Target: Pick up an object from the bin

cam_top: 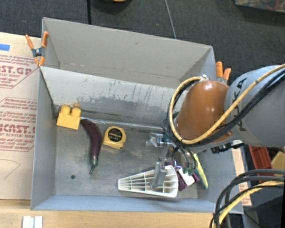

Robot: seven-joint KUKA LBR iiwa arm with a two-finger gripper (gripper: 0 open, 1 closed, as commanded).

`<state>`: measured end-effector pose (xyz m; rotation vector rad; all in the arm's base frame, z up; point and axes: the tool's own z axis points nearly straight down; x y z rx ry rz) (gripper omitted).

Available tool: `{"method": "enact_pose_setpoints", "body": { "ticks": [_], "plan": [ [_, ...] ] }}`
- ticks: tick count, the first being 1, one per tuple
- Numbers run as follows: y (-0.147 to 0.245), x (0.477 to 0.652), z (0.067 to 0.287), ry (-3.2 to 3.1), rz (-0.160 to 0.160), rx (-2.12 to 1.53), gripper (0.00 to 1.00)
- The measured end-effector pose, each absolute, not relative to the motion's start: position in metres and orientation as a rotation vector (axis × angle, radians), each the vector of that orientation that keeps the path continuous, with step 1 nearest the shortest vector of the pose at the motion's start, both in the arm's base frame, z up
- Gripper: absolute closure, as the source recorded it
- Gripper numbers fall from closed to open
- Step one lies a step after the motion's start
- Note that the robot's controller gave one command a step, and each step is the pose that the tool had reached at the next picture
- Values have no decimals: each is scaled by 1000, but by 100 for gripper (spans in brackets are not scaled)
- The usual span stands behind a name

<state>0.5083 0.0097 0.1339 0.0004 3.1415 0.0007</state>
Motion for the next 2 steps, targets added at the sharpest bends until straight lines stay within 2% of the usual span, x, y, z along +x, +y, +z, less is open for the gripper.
{"method": "enact_pose_setpoints", "body": {
  "ticks": [1, 2],
  "plan": [
    [-7, 505, 98, 3140, 1, -112, 0],
    [-9, 499, 70, 3116, 3, -409, 100]
  ]
}}
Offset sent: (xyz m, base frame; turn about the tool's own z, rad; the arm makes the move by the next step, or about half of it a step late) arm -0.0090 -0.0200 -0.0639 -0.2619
